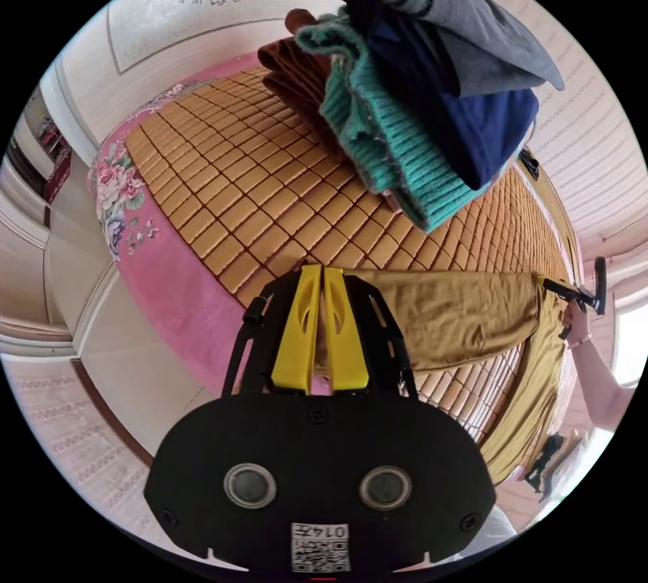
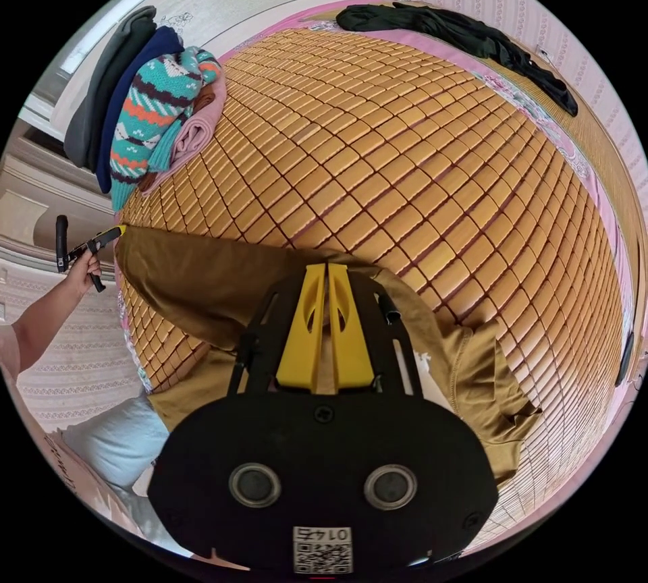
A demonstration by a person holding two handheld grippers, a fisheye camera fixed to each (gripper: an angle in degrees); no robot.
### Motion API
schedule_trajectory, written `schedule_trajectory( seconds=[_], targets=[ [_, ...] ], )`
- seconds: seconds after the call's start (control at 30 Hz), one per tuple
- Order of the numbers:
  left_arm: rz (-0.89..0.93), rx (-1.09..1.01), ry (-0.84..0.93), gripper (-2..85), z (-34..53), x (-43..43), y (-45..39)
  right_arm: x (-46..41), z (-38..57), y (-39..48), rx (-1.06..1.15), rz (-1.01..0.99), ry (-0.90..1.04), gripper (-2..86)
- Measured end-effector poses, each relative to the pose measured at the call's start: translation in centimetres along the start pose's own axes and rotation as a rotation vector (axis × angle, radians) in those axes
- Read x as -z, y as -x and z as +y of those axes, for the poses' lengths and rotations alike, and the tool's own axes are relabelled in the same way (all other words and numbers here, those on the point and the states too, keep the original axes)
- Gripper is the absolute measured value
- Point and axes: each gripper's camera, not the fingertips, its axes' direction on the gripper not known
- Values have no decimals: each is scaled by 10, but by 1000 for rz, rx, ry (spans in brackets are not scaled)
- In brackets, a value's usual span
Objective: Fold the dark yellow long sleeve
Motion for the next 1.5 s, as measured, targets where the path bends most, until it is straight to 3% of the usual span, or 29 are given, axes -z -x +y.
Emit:
schedule_trajectory(
  seconds=[0.3,0.47,0.67,0.87,1.13,1.27,1.5],
  targets=[
    [-109,9,-25,-8,-21,-12,13,29,28,-17,-102,-71,-89,-3],
    [-65,95,-89,7,-16,-2,22,51,42,-28,-150,-135,-102,-3],
    [-52,72,-234,3,22,56,15,134,109,-48,-198,-264,-316,7],
    [77,-218,-151,0,87,63,-69,198,259,-52,-336,-162,-314,20],
    [283,-662,34,45,167,14,-192,234,496,-2,-639,-82,-4,63],
    [380,-733,72,51,187,-8,-219,224,557,31,-699,-154,72,99],
    [395,-791,98,58,241,-7,-230,229,590,69,-672,-87,36,4]
  ],
)
